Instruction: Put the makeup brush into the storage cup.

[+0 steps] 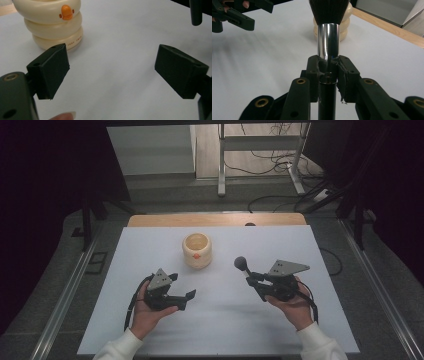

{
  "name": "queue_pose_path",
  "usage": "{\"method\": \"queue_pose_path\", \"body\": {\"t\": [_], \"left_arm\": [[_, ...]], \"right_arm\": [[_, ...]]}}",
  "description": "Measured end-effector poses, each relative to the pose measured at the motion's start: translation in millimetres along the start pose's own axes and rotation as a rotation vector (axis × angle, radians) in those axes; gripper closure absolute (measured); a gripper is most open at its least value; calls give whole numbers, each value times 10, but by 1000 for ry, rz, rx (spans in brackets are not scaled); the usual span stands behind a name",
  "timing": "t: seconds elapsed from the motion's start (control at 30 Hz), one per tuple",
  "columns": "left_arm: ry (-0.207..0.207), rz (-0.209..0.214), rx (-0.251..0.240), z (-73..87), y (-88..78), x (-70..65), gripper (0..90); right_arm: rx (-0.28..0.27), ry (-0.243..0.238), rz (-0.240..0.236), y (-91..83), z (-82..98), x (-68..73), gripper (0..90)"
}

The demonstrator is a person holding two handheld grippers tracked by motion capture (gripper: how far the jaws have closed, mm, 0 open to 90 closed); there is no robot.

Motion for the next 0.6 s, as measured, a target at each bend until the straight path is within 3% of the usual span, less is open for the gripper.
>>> {"method": "queue_pose_path", "body": {"t": [0.6], "left_arm": [[28,24,3,-80,97,-138,135]], "right_arm": [[-20,7,8,15,-23,5,727]]}}
Point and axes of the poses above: each handheld gripper's, and its own axes: y roughly forward along the jaws, z roughly out of its underside, x roughly to its left, the point moved 9 cm from there along y, roughly forward along the jaws, and after that the axes turned 1 degree about -y, right-handed, at the moved point
